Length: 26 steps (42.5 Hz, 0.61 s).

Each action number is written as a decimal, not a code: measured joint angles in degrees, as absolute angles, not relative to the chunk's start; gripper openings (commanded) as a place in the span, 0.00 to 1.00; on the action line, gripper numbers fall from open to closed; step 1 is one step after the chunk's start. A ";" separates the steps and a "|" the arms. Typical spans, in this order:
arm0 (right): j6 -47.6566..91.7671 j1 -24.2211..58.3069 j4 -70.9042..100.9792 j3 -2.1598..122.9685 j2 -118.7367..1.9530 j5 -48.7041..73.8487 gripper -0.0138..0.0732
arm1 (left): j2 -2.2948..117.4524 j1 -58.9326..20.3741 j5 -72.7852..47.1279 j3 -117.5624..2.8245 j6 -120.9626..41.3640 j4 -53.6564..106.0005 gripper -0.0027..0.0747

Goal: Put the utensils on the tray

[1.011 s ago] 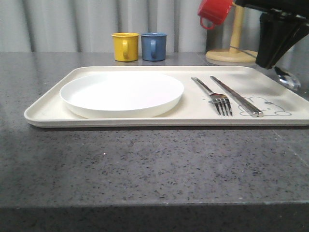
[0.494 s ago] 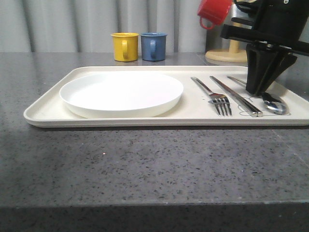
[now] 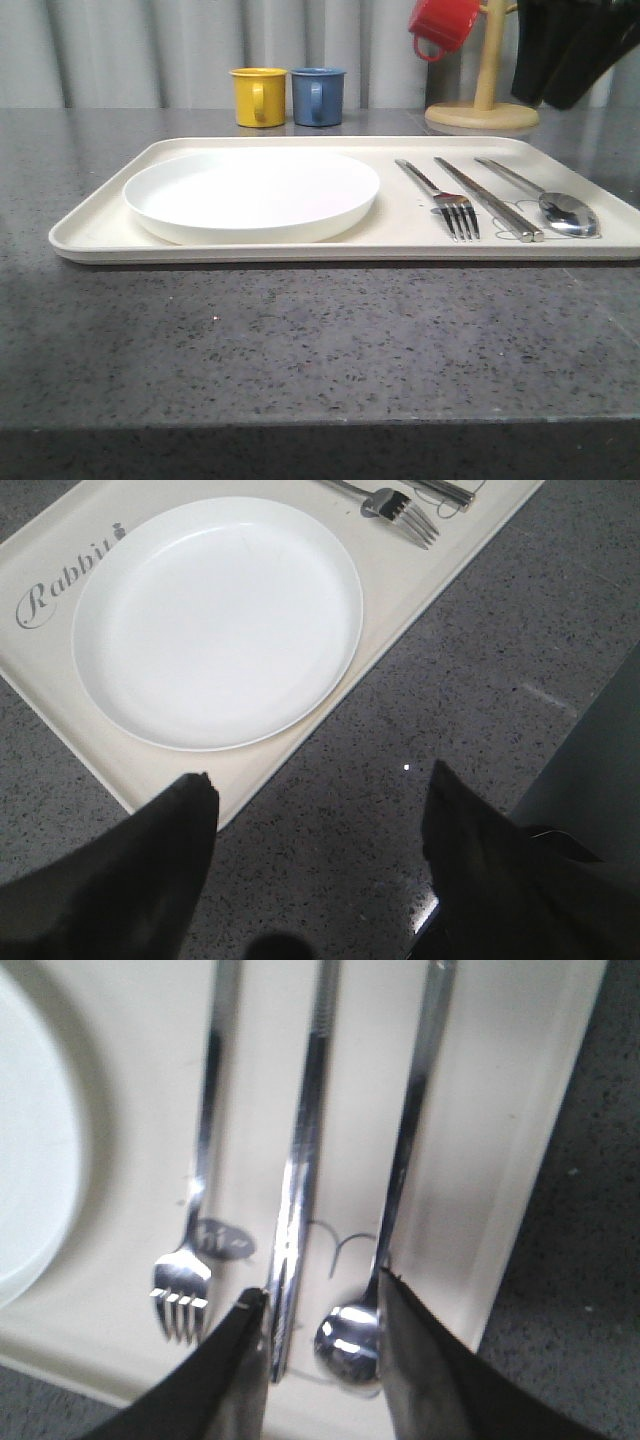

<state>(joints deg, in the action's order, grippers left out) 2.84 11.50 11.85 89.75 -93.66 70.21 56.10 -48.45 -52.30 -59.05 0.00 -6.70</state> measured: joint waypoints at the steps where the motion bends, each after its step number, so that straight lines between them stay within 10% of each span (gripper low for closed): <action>1: 3.28 12.33 11.62 88.96 -92.15 70.21 0.48 | 56.10 -48.45 -52.30 -59.05 0.00 -6.70 0.61; 26: 6.46 21.67 9.40 62.34 -47.57 65.11 0.48 | 56.10 -48.45 -52.13 -59.05 0.00 -6.70 0.60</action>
<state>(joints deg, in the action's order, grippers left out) 6.46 21.67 9.40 62.34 -47.57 65.11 56.10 -48.45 -52.13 -59.05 0.00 -6.70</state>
